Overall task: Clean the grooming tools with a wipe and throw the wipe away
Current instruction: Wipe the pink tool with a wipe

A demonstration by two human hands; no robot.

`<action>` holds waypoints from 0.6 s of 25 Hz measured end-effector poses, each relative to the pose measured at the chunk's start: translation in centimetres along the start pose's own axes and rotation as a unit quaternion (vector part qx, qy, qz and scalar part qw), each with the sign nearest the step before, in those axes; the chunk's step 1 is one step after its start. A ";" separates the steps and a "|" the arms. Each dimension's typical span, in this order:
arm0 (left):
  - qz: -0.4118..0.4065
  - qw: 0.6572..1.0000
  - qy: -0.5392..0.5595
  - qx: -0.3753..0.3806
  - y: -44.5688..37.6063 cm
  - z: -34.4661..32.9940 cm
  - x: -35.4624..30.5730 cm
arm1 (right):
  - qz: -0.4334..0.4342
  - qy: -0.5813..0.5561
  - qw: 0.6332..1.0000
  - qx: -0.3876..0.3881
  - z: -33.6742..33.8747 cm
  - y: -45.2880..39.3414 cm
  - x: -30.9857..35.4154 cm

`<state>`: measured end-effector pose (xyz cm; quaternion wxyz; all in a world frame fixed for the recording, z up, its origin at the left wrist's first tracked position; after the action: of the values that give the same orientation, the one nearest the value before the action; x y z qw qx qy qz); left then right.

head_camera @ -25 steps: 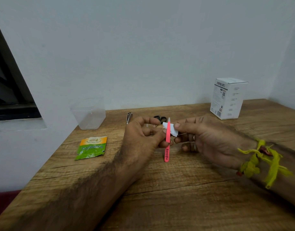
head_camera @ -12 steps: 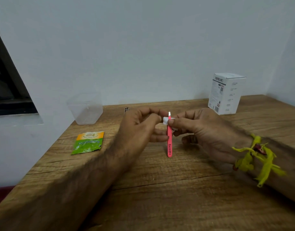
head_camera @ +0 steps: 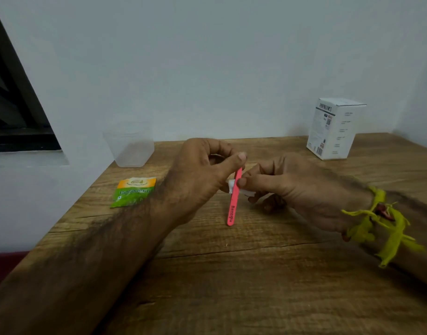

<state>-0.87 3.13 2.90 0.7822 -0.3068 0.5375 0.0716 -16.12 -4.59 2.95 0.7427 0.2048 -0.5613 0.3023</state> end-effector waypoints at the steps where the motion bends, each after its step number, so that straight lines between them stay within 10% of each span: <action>1: 0.013 1.000 0.019 -0.004 0.1 -0.1 0.0 | -0.005 -0.011 1.000 -0.006 0.1 -0.1 0.0; 15: 0.100 0.985 0.121 0.072 0.2 0.2 0.2 | -0.009 -0.016 1.000 -0.023 0.8 -0.3 -0.1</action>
<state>-0.69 3.38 2.72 0.7205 -0.2008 0.6597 0.0736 -16.51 -5.32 3.12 0.7409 0.1975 -0.5778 0.2797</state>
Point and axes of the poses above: each hand's wrist, its own y-axis away from the middle knuckle, its own z-axis out of the back of the hand, x = y × z, the point moved 1 cm from there along -y, towards the middle knuckle, and after that the axes turned 5 degrees about -x, right-handed, at the moved point
